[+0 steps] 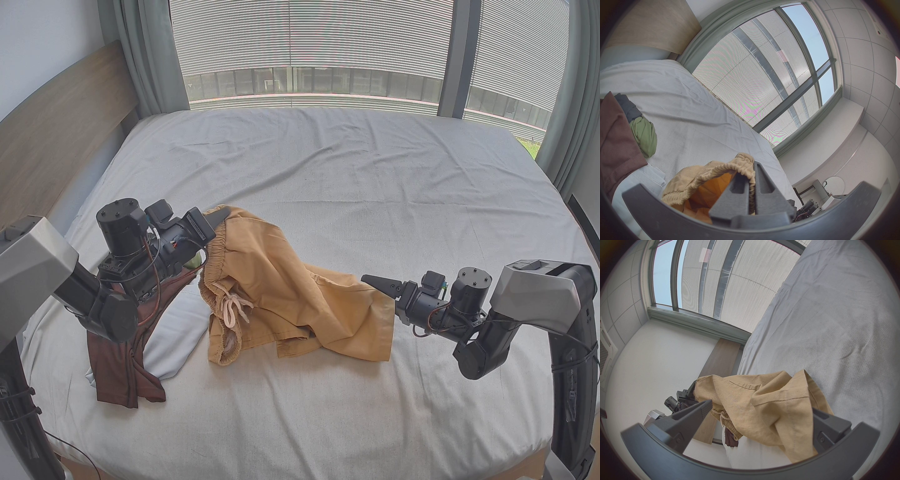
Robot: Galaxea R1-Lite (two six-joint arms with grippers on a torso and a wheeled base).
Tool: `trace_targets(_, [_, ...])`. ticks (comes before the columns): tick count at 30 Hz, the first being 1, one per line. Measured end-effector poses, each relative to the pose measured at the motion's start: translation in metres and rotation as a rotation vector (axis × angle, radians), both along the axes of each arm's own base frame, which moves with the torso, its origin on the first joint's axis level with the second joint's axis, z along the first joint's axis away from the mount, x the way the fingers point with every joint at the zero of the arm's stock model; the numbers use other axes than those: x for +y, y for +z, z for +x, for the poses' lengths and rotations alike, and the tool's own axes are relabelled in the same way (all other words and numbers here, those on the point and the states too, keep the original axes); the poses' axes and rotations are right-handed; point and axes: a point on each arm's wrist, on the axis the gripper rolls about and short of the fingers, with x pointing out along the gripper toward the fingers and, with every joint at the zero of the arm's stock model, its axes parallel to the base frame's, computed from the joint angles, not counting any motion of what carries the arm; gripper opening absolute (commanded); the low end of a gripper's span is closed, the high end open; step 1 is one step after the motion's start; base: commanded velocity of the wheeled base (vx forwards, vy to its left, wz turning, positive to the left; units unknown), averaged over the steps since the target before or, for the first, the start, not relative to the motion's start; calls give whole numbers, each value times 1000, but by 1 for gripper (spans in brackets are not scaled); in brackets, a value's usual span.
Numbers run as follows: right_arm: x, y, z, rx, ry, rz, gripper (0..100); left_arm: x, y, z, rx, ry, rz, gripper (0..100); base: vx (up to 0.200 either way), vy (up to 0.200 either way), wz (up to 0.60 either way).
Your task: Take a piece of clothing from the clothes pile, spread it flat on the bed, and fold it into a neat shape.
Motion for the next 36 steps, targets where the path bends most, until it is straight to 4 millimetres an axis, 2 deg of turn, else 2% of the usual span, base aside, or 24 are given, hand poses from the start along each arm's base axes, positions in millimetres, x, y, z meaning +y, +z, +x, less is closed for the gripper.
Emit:
trace_targets(9, [7,-2,5,-14,-7,6,100,0,-1,-1,-6,0,-2,0,0,0,0])
trace_targets(10, [7,-2,6,-16,-20,6,0,1,-1,-1,-8,2,-2,0,0,0,0])
trace_targets(27, [1,5,5,-30,-62,6,0,7,0,0,-22,13,-8,0,0,0,0])
trace_targets(31, [-3,18,1,-48,-72,10,0,6,5,0,-62,6,-21,0,0,0,0])
trace_targets(36, [-11,51,-10,-123,-84,12,0,4,18,1,-130,-2,-41,0,0,0,0])
